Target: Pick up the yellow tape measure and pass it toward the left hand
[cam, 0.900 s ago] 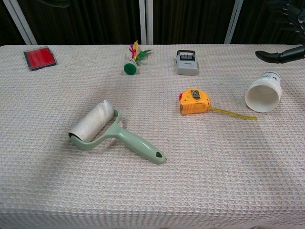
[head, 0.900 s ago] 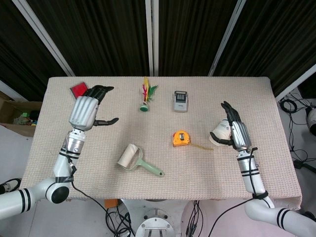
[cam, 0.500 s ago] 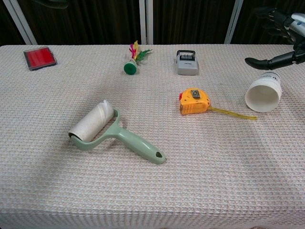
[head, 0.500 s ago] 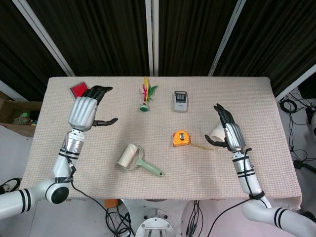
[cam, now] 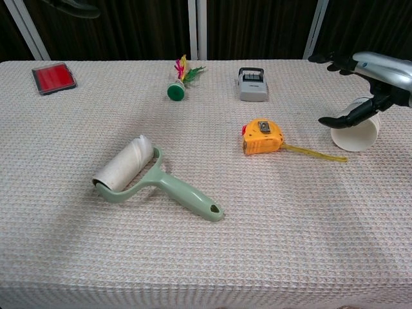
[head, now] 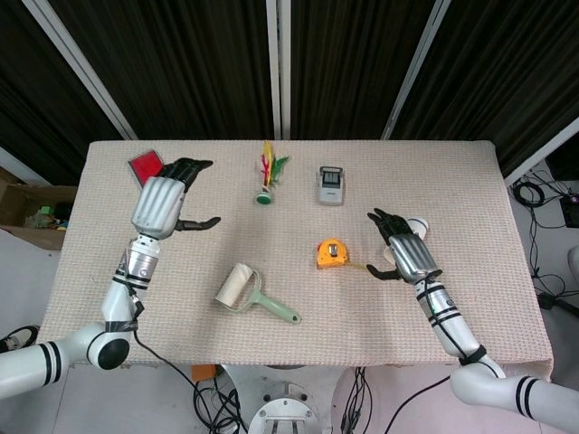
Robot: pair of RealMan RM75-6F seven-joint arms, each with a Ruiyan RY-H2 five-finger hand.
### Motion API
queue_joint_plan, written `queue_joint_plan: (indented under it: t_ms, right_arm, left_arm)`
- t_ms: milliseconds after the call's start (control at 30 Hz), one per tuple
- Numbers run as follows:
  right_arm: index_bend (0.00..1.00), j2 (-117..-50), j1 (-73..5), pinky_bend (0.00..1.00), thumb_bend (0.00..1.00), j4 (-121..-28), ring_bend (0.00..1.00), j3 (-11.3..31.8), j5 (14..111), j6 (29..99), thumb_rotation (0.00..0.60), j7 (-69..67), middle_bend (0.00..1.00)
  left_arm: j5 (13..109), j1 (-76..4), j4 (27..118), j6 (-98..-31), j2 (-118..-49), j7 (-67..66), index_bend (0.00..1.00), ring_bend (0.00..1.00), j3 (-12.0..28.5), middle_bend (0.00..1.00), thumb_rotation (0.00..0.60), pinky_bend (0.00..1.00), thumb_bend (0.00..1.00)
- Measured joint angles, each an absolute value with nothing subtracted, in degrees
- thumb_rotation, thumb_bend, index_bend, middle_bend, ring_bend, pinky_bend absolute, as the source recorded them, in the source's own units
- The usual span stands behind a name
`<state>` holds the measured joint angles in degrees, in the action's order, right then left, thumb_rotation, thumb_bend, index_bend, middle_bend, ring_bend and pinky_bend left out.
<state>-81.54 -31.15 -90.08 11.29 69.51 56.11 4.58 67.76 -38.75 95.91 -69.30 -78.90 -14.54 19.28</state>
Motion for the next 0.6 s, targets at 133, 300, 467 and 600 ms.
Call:
queue_joint_plan:
  t_ms: [133,300,467,600]
  right_arm:
    - [0.00,-80.2,-35.4,0.00,0.24,-93.3,0.00,11.1,61.4,51.0,0.600,15.1,0.00]
    - [0.00,-80.7,-40.8,0.00,0.24,-95.2,0.00,10.9,54.2,48.5,0.600,23.8,0.01]
    - [0.00,-84.0,-45.1,0.00,0.24,-94.5,0.00,10.7,49.7,48.5,0.600,28.4,0.03]
    - [0.00,-85.7,-47.3,0.00,0.24,-93.0,0.00,10.2,46.9,48.5,0.600,31.1,0.04]
  left_arm:
    - [67.2,-39.2,95.3,-68.8,-79.4,-15.2,0.19,0.18,18.9,0.24,0.443,0.27,0.00]
    - [66.7,-39.6,94.7,-68.5,-80.1,-15.5,0.19,0.18,18.5,0.23,0.447,0.27,0.00]
    - [66.6,-39.6,95.0,-68.8,-80.2,-15.6,0.19,0.18,18.4,0.24,0.443,0.27,0.00]
    - [66.3,-39.5,95.1,-68.9,-80.1,-15.5,0.19,0.18,18.2,0.23,0.442,0.27,0.00]
